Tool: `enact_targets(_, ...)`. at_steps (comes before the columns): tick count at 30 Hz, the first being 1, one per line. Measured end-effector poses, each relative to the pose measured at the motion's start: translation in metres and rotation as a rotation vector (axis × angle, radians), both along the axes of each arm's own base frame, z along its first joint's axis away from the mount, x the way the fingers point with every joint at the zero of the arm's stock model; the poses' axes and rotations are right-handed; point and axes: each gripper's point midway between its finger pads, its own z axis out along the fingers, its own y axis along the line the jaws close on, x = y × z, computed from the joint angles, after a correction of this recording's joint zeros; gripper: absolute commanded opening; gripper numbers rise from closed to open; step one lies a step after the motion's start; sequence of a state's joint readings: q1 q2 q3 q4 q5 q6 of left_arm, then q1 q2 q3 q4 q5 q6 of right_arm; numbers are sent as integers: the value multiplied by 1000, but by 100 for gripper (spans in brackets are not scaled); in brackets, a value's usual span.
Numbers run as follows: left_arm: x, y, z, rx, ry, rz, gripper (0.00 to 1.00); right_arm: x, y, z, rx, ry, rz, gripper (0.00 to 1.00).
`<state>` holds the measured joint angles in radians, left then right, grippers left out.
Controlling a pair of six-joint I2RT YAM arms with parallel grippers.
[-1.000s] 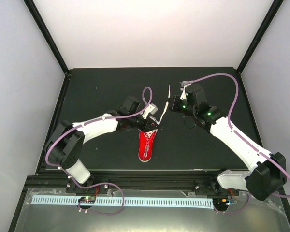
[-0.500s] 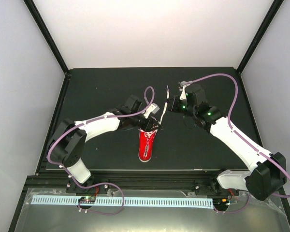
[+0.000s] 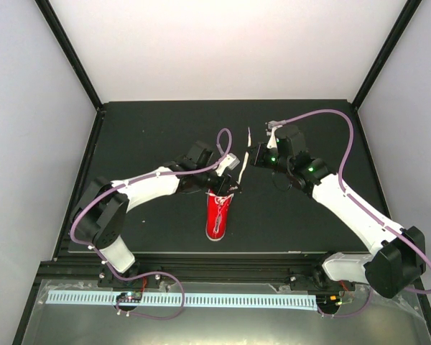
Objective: Tie the shoes
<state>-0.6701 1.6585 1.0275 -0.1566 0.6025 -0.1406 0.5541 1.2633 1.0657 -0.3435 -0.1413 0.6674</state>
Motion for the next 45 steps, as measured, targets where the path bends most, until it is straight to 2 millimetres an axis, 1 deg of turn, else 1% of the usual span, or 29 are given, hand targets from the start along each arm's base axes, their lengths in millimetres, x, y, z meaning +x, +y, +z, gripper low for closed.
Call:
enact_targets(4,1,0,0,3,-2,4,14,0,0,0,0,1,1,2)
enact_targets(6,1,0,-1,7,-6,7,6,0,0,0,1,1,3,2)
enact_targets(8,1,0,-1,10,-6,12,2,-1,1,0,2,3,6,2)
enact_targets(11,4,0,-1,13,-17,22,2,-1,3,-1,6,7,16,2)
enact_targets(15,3,4,-5,14,-27,37,2,1,8,-7,0,23,36,2)
enact_targets(18,-6,12,-10,15,-25,47,2,7,16,-16,-6,46,60,2)
enact_targets(21,-16,21,-11,7,-25,62,1,13,26,-26,-14,68,89,2)
enact_targets(25,-29,35,-10,-12,-36,91,2,23,45,-40,-33,101,140,2)
enact_targets(28,-35,43,-10,-22,-34,117,2,27,70,-53,-51,125,200,2)
enact_targets(30,-36,46,-12,-23,-32,137,1,26,89,-64,-65,144,251,9)
enact_targets(31,-36,48,-13,-23,-28,148,2,26,96,-69,-68,153,269,17)
enact_targets(32,-36,51,-15,-21,-26,163,2,24,106,-75,-75,162,299,25)
enact_targets(35,-37,59,-22,-18,-8,212,2,19,127,-90,-83,187,363,54)
enact_targets(37,-40,65,-26,-17,4,241,2,13,135,-98,-88,207,392,70)
enact_targets(38,-41,69,-29,-13,13,261,1,13,135,-102,-97,210,397,76)
enact_targets(40,-41,74,-31,-8,19,289,2,11,132,-104,-117,216,394,83)
enact_targets(41,-39,76,-31,-5,18,305,2,12,129,-103,-137,207,388,85)
enact_targets(43,-36,79,-30,-5,13,330,2,12,121,-98,-161,191,365,87)
enact_targets(45,-33,82,-25,-13,2,354,2,9,108,-87,-175,157,342,86)
